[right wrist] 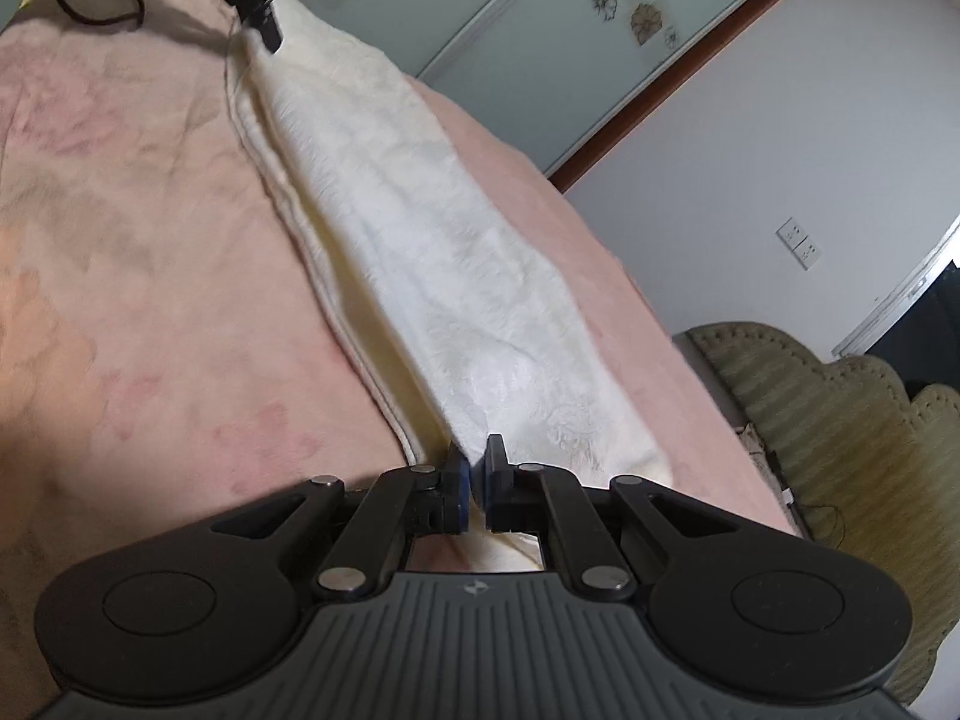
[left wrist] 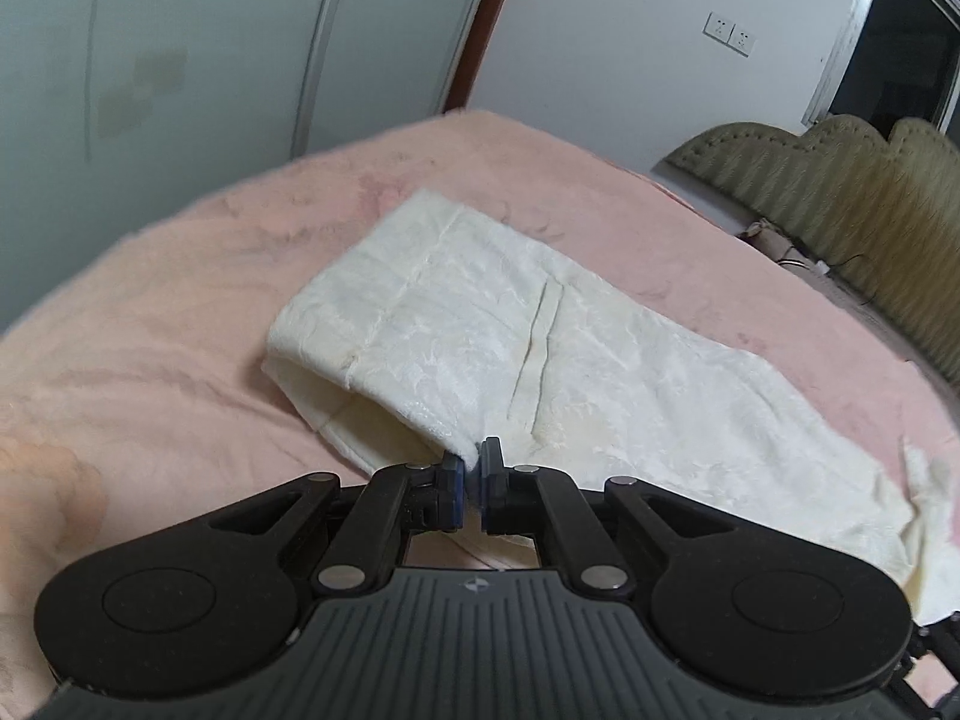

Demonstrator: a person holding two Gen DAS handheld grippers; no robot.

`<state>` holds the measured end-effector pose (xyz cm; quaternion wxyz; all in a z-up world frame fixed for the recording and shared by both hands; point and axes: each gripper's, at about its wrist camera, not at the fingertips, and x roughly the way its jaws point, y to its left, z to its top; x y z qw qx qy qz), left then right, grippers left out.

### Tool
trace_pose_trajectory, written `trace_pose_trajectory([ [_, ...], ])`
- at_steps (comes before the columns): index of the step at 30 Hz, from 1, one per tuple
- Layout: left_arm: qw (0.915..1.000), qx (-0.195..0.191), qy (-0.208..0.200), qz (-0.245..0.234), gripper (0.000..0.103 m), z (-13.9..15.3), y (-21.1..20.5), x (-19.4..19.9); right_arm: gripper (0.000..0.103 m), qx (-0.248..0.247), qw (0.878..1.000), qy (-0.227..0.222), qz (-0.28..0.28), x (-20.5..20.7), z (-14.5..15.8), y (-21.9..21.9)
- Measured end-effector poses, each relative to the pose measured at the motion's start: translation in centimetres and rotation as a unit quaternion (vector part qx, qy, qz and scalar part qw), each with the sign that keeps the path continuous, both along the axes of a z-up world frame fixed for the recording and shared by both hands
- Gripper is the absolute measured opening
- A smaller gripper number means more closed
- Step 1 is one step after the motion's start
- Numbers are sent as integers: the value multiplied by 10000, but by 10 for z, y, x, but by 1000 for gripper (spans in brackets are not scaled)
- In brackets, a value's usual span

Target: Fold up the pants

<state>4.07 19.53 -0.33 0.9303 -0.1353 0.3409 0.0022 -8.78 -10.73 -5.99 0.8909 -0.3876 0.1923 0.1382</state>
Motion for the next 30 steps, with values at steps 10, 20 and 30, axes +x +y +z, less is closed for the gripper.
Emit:
trace_pose_trajectory([
  [10, 9982, 581, 0, 139, 22, 3, -11, -9, 5, 70, 9998, 143, -132, -9, -3, 3],
  [20, 9856, 1443, -592, 648, 40, 35, -39, -51, 13, -14, 9997, 63, -254, -24, 7, -1],
  [30, 9690, 948, -727, -2161, 46, 35, -162, -55, 49, 2413, 9279, 108, -2840, -28, 44, -186],
])
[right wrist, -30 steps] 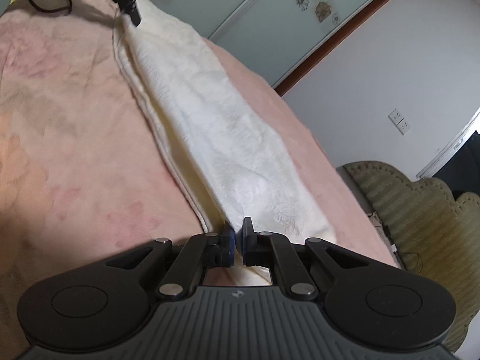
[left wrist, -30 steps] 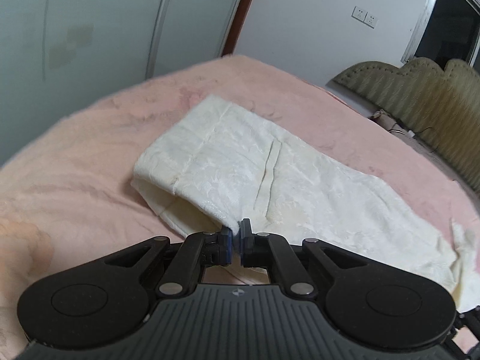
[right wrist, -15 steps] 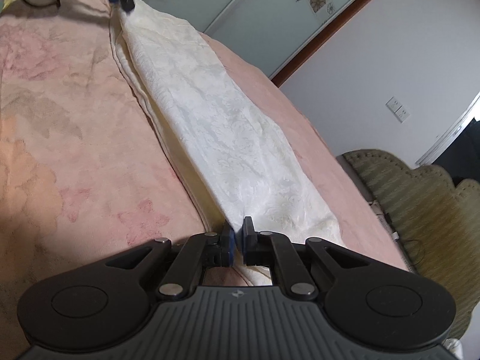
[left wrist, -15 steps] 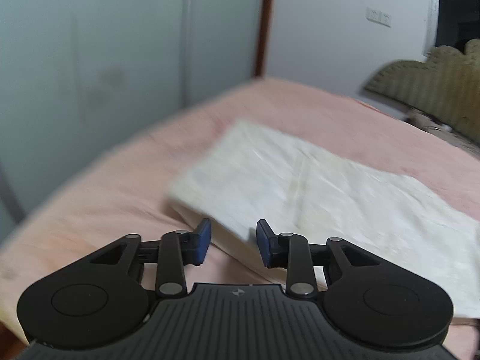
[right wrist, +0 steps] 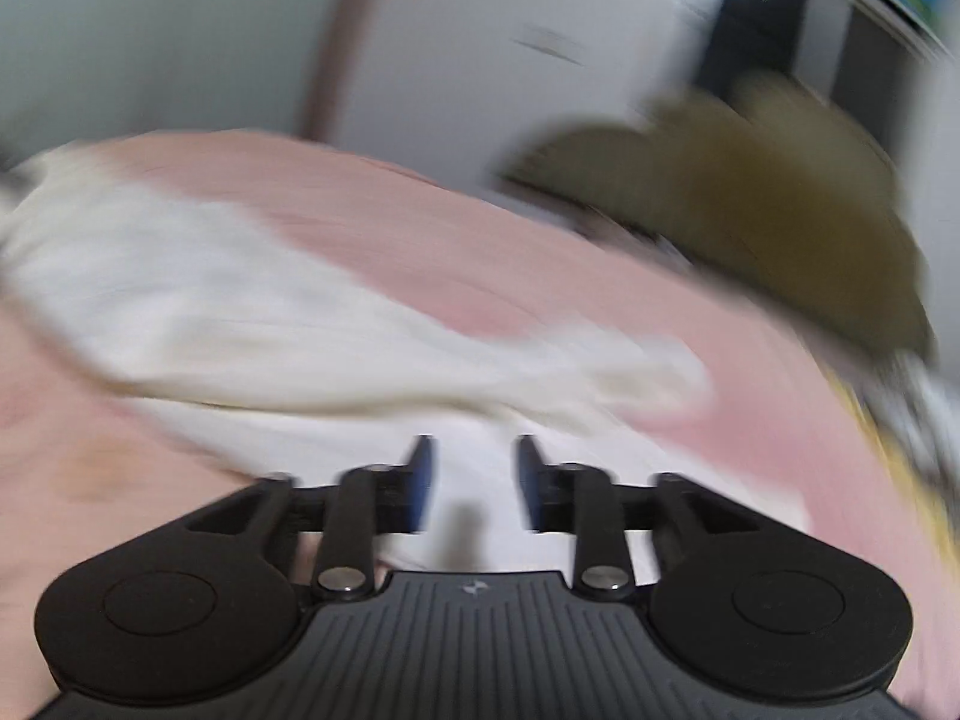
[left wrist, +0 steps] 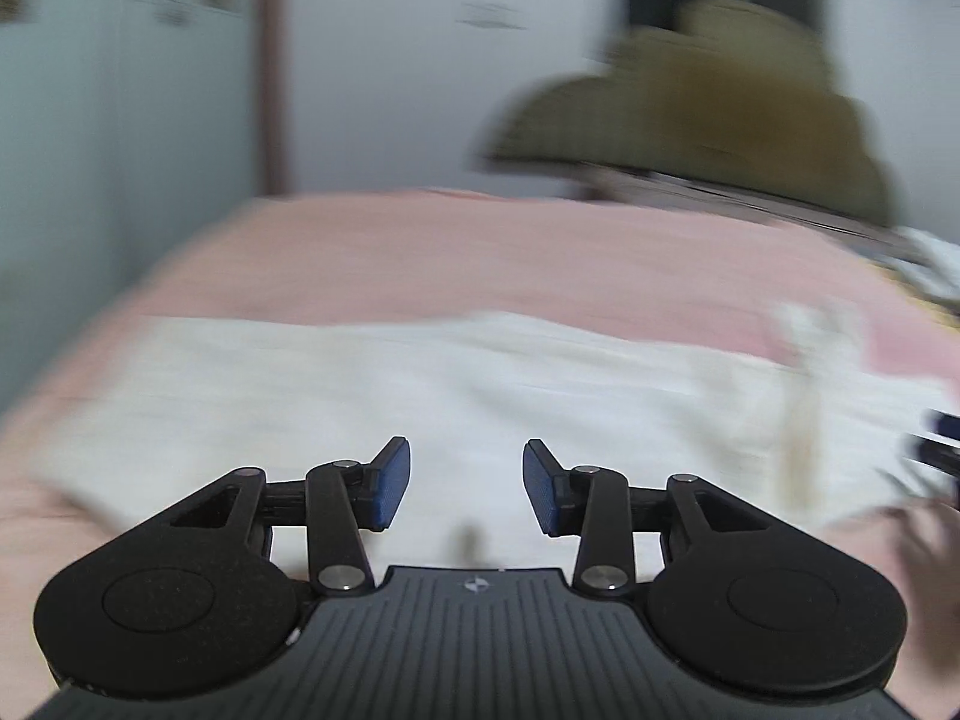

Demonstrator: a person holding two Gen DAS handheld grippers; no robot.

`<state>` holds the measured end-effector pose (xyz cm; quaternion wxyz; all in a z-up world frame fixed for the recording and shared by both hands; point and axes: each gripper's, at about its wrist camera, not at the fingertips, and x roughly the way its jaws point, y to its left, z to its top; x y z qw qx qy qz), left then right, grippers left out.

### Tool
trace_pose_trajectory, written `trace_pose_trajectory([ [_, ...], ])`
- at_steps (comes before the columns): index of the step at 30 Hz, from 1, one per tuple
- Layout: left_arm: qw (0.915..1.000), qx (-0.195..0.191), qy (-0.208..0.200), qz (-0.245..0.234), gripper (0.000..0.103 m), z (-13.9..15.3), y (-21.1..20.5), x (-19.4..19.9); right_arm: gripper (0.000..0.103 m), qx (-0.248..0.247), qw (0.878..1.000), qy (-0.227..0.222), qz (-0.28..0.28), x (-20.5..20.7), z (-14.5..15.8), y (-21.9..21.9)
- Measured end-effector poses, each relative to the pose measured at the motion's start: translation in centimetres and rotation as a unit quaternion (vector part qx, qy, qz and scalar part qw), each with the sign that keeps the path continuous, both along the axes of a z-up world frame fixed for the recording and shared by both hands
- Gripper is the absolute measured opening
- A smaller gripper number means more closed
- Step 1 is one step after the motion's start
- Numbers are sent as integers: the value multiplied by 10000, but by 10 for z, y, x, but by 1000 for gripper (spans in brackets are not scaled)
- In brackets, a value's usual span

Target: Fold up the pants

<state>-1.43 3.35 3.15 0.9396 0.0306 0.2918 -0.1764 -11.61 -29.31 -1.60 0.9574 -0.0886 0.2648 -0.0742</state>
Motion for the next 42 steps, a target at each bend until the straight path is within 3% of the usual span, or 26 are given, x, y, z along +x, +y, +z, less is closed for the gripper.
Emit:
trace_pose_trajectory([
  [3, 9967, -145, 145, -789, 46, -8, -37, -1, 53, 527, 9952, 315, -761, -3, -19, -41],
  [6, 9903, 97, -90, -1385, 46, -18, -73, -10, 53, 885, 9923, 97, -860, -14, -27, -46],
  [10, 9787, 198, -69, -2043, 46, -27, -113, -15, 53, 824, 9925, -442, -788, -8, -7, -33],
  [13, 9731, 394, -18, -2270, 46, -40, -140, -17, 56, 887, 9919, -677, -600, 18, 19, -35],
  [15, 9726, 482, 17, -2273, 41, -50, -153, -17, 56, 905, 9930, -691, -323, 45, 34, -31],
  [16, 9730, 510, 64, -2249, 31, -56, -158, -11, 56, 900, 9935, -671, -159, 63, 40, -30],
  [17, 9735, 554, 103, -2216, 24, -59, -161, -10, 56, 911, 9940, -601, -86, 81, 43, -31],
  [20, 9751, 628, 35, -2129, 16, -67, -164, -12, 56, 1258, 9919, -109, -161, 147, 38, -46],
  [26, 9725, 798, -387, -2153, 19, -78, -165, -26, 55, 1604, 9766, 1178, -818, 244, -4, -75],
  [28, 9720, 804, -427, -2165, 24, -79, -168, -26, 56, 1313, 9809, 1228, -736, 251, -12, -69],
  [29, 9720, 806, -434, -2166, 24, -79, -167, -26, 53, 1144, 9837, 1217, -669, 251, -13, -65],
  [30, 9720, 809, -441, -2164, 24, -79, -168, -27, 31, 1086, 9850, 1186, -623, 250, -13, -63],
  [31, 9720, 810, -443, -2160, 24, -79, -168, -27, 18, 1117, 9855, 1120, -616, 247, -11, -63],
  [33, 9723, 817, -442, -2146, 21, -79, -168, -26, 14, 1264, 9857, 821, -747, 239, -6, -69],
  [35, 9728, 852, -437, -2109, 11, -76, -168, -27, 12, 1821, 9785, 376, -891, 220, 2, -85],
  [39, 9730, 918, -445, -2071, 6, -73, -172, -24, 11, 2976, 9455, -685, -1129, 159, 17, -122],
  [42, 9719, 984, -512, -2076, 6, -72, -174, -26, 11, 3631, 9134, -1342, -1262, 99, 22, -148],
])
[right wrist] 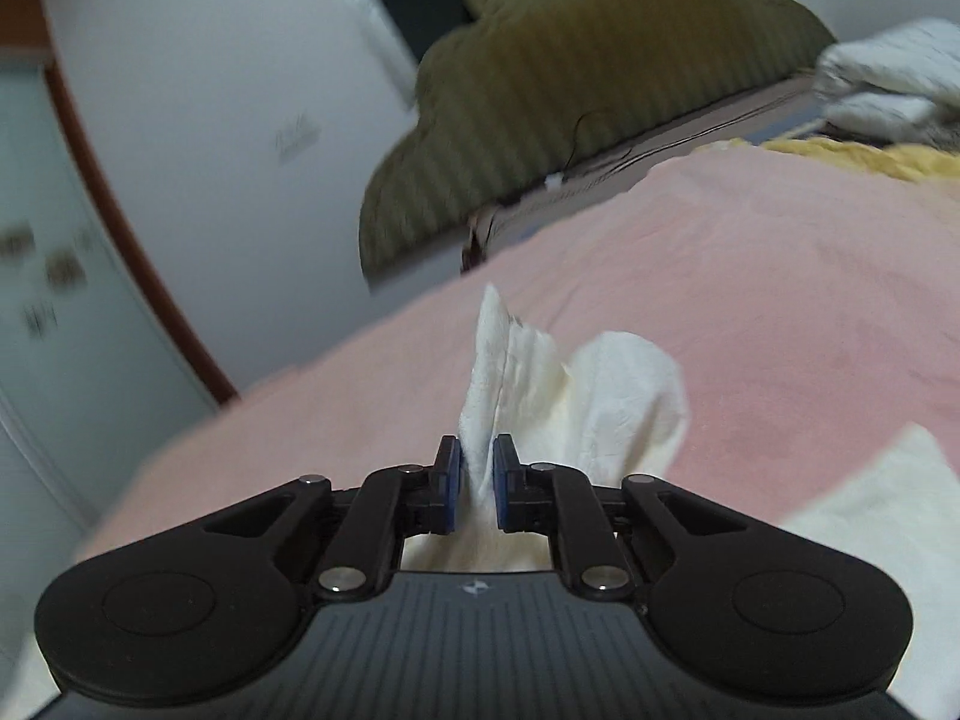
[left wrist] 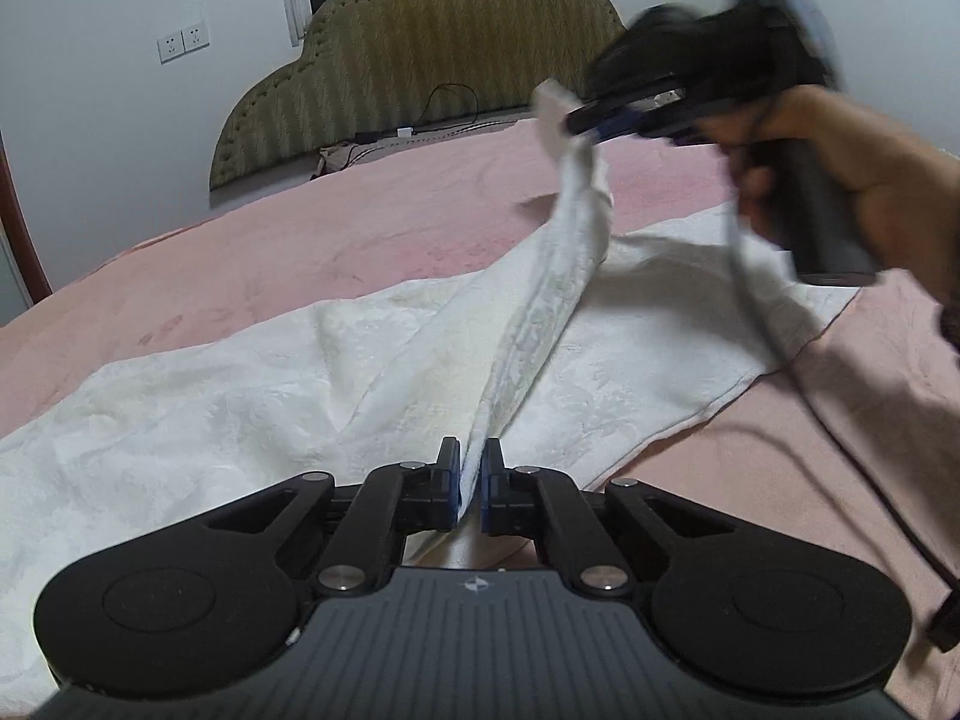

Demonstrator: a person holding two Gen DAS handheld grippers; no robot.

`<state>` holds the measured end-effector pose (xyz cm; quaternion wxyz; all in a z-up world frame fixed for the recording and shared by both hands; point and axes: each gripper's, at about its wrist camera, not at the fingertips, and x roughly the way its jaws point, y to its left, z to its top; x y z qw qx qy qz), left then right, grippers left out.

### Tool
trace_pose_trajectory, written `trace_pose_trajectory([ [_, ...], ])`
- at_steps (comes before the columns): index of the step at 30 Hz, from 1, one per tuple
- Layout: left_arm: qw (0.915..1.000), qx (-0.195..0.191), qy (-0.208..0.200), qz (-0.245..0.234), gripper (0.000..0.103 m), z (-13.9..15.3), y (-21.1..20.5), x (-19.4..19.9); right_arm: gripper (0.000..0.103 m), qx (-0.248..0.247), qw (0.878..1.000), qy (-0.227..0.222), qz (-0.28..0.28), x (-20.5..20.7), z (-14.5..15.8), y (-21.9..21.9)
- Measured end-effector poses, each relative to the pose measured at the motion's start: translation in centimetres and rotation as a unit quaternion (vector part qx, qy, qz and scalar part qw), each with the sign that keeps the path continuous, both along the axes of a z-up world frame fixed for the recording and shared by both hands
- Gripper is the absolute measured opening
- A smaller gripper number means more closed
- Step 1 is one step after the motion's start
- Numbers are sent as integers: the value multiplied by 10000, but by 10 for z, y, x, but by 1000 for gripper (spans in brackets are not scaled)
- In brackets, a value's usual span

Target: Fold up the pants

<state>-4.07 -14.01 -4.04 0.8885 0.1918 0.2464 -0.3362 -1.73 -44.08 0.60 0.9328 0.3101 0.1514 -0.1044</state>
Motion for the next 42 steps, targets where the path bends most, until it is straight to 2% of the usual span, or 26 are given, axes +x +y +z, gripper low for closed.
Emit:
trace_pose_trajectory([
  [4, 9999, 111, -115, -19, 6, 0, -6, -3, 11, 609, 9954, -526, -519, -81, -11, -24],
  [7, 9998, 177, -81, 14, 7, -2, -10, -2, 11, 961, 9903, -530, -851, -122, -34, -35],
  [11, 9997, 228, -114, 15, 9, -2, -13, -1, 12, 1405, 9858, -167, -900, -132, -65, -45],
  [13, 9996, 249, -137, 23, 12, -2, -14, 0, 12, 1760, 9789, -121, -1032, -131, -77, -51],
  [15, 9995, 259, -168, 34, 17, -2, -15, 0, 21, 2043, 9717, -71, -1183, -130, -83, -54],
  [17, 9995, 254, -169, 53, 23, -2, -16, 2, 32, 2161, 9702, -64, -1097, -130, -85, -53],
  [19, 9996, 234, -141, 75, 23, -2, -17, 3, 56, 2220, 9700, -128, -984, -130, -85, -49],
  [21, 9996, 221, -123, 92, 23, -2, -17, 4, 70, 2216, 9711, -219, -863, -124, -82, -47],
  [26, 9996, 229, -138, 92, 25, -3, -19, 4, 74, 1809, 9804, 220, -746, -87, -70, -44],
  [28, 9996, 232, -154, 90, 25, -3, -19, 3, 72, 1748, 9798, 170, -962, -81, -70, -47],
  [30, 9995, 245, -176, 83, 25, -4, -19, 2, 71, 1668, 9772, -137, -1309, -83, -75, -53],
  [32, 9995, 251, -190, 72, 24, -4, -20, 2, 57, 1652, 9724, -228, -1632, -81, -80, -62],
  [33, 9995, 249, -197, 62, 24, -4, -20, 2, 38, 1671, 9713, -202, -1681, -78, -81, -66],
  [34, 9995, 245, -210, 50, 25, -5, -21, 2, 14, 1710, 9714, -150, -1643, -75, -84, -71],
  [35, 9995, 236, -226, 33, 25, -5, -21, 2, 5, 1821, 9714, -146, -1515, -72, -88, -76],
  [37, 9994, 219, -257, -8, 25, -5, -23, 2, 6, 2062, 9688, -220, -1356, -73, -94, -82],
  [39, 9993, 227, -282, -53, 25, -5, -24, 3, 6, 1824, 9746, -253, -1274, -78, -87, -79],
  [41, 9990, 298, -322, -71, 12, -6, -28, 3, 6, 1716, 9779, -366, -1140, -84, -76, -79],
  [42, 9988, 339, -355, -76, 10, -6, -29, 3, 6, 1712, 9788, -406, -1051, -82, -69, -80],
])
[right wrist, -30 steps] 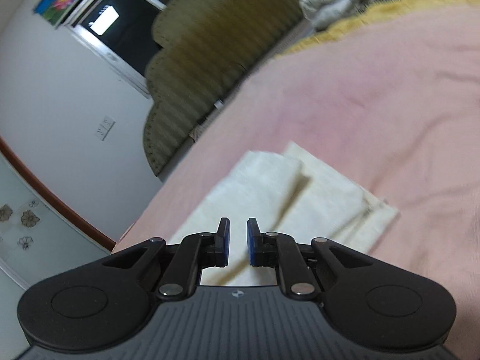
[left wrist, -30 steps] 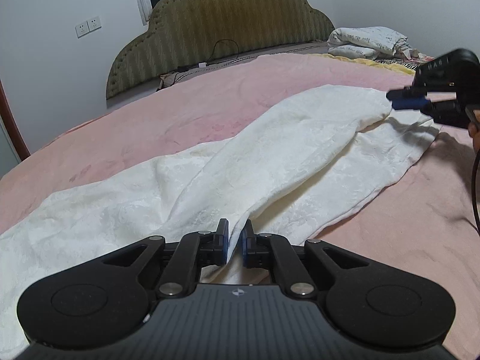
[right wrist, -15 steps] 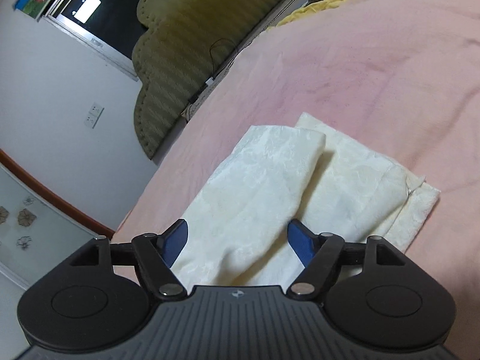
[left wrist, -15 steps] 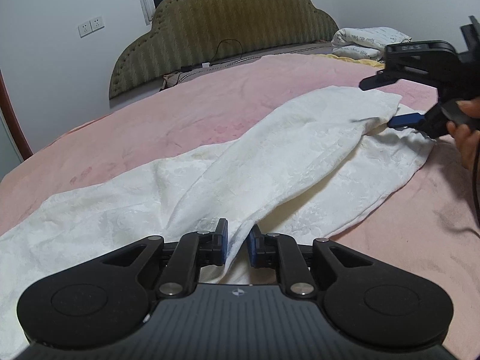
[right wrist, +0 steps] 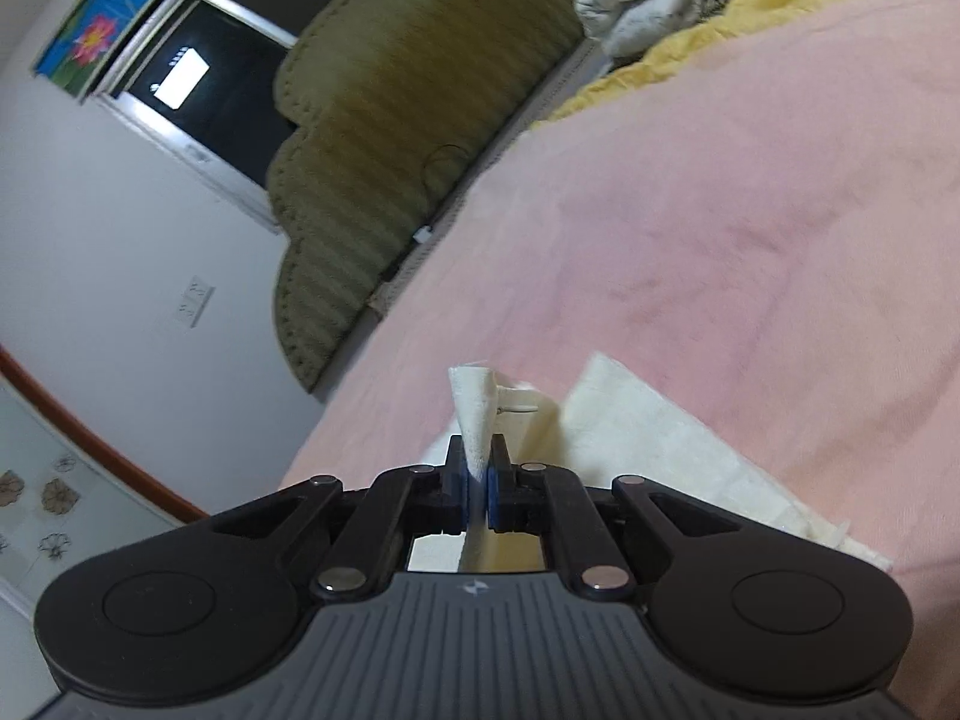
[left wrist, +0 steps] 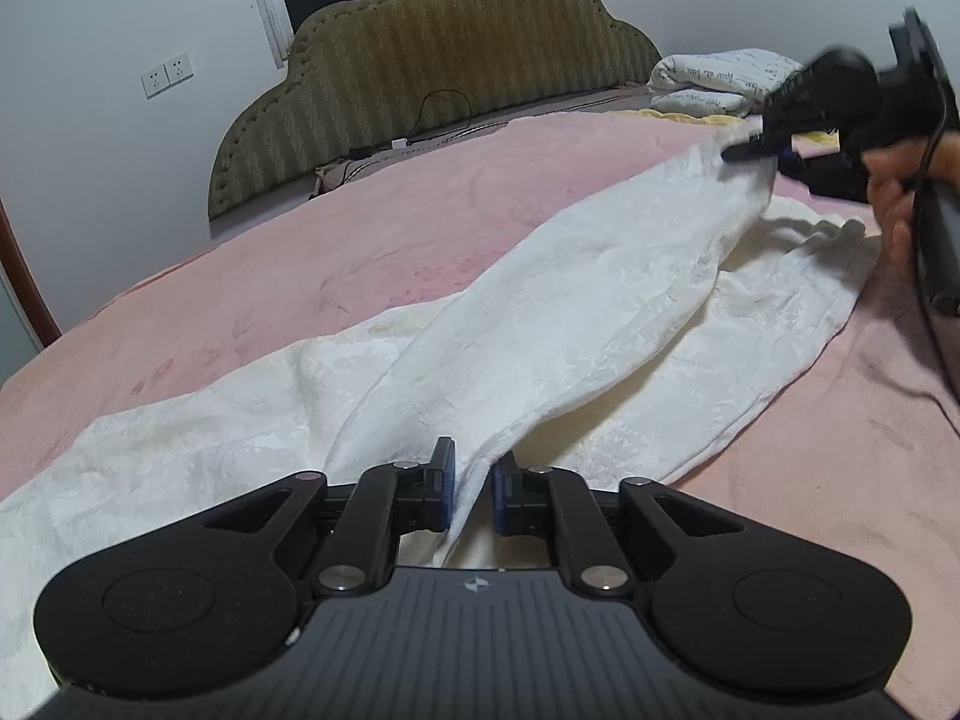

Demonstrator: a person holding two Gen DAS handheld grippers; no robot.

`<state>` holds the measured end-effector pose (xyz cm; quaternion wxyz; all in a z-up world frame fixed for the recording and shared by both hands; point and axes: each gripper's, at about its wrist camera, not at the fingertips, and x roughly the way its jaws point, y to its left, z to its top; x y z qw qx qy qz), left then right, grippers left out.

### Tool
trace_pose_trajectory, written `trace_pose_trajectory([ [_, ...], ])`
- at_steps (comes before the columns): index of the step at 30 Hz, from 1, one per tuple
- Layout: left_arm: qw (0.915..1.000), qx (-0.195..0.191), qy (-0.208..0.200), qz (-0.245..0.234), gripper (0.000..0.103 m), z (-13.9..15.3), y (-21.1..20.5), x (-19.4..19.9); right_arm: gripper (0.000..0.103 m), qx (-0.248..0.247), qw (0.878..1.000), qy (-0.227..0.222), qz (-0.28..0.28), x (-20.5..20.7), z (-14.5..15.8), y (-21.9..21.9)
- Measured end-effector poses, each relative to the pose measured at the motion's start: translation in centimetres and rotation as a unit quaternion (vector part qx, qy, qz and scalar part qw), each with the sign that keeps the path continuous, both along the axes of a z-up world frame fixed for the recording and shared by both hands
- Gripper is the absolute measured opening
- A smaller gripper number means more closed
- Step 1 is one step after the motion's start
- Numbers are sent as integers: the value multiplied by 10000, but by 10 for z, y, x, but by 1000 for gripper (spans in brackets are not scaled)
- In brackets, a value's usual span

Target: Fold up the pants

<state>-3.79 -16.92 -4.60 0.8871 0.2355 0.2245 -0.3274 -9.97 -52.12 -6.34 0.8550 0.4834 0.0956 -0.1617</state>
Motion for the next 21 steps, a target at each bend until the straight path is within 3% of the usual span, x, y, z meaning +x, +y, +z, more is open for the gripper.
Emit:
trace_pose_trajectory([
  [2, 9999, 58, -114, 54, 3, 1, -3, -2, 6, -78, 9998, -17, 171, 7, 17, -3],
  [6, 9986, -191, -275, 401, 3, 10, -1, 0, 6, -549, 9963, -40, 665, 42, 68, -3],
  [9, 9933, -703, -435, 813, 4, 27, 8, 3, 6, -1187, 9840, -945, 939, 38, 109, 14],
  [11, 9911, -844, -570, 852, 4, 37, 11, -1, 6, -1679, 9722, -1372, 886, 19, 119, 27],
  [14, 9974, -405, -454, 393, 5, 30, 4, -10, 6, -1727, 9827, -512, 442, -7, 91, 23],
  [16, 9988, -131, -473, 7, 7, 16, -2, -22, 6, -1010, 9947, 124, 171, -28, 50, 6],
  [18, 9972, 168, -698, -208, 7, 4, -8, -37, 6, -324, 9990, 292, 23, -50, 13, -4],
  [21, 9966, 323, -720, -242, 6, -6, -9, -39, 6, -249, 9985, 495, 13, -61, -4, -2],
])
